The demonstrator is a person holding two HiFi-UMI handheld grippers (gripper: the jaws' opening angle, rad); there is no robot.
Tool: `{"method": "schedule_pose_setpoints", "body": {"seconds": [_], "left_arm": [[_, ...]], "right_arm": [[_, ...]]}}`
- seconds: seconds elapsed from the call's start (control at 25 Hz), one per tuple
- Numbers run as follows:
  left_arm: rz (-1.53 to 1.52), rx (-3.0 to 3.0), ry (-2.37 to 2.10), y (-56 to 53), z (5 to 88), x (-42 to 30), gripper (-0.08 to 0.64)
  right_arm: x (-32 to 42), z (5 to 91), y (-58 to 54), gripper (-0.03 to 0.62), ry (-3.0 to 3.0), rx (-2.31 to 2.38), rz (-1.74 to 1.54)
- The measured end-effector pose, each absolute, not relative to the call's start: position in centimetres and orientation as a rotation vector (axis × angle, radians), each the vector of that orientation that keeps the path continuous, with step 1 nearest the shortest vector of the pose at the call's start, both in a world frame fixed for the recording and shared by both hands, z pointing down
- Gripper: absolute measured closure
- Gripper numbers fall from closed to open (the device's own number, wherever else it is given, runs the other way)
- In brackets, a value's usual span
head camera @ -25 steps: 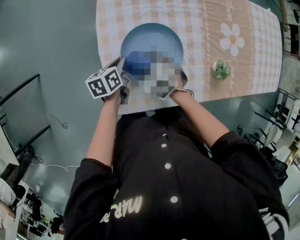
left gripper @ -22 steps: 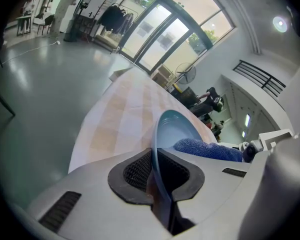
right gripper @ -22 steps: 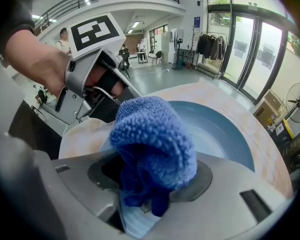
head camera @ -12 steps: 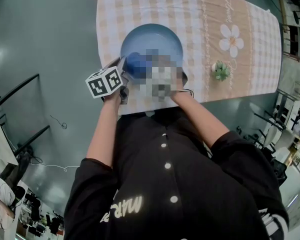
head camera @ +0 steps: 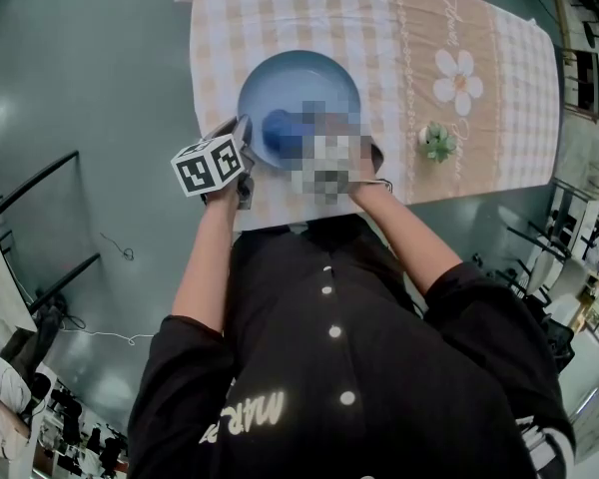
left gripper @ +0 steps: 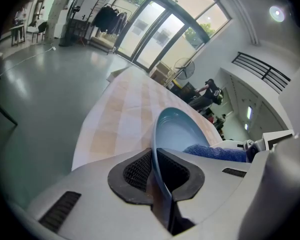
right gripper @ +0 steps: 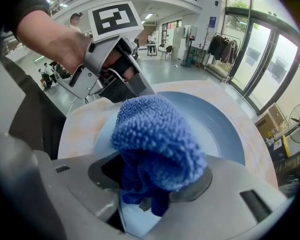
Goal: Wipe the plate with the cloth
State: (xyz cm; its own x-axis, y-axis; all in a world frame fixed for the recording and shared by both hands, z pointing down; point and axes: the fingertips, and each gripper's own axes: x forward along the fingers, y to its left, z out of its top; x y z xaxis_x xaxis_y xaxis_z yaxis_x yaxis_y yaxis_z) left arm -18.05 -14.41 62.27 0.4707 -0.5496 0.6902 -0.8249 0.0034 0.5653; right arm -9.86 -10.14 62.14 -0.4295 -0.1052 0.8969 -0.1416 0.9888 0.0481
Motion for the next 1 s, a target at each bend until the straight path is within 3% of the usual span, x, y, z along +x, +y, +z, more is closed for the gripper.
{"method": "schedule_pose_setpoints", "body": {"seconds": [1.0], "left_arm": [[0.373,1.696,-1.195,-14.4,62.3,-18.1,0.512]], "right_arm": [[-4.3,62.4,-11.0,0.373,-1.940,0.151,0.054]]}}
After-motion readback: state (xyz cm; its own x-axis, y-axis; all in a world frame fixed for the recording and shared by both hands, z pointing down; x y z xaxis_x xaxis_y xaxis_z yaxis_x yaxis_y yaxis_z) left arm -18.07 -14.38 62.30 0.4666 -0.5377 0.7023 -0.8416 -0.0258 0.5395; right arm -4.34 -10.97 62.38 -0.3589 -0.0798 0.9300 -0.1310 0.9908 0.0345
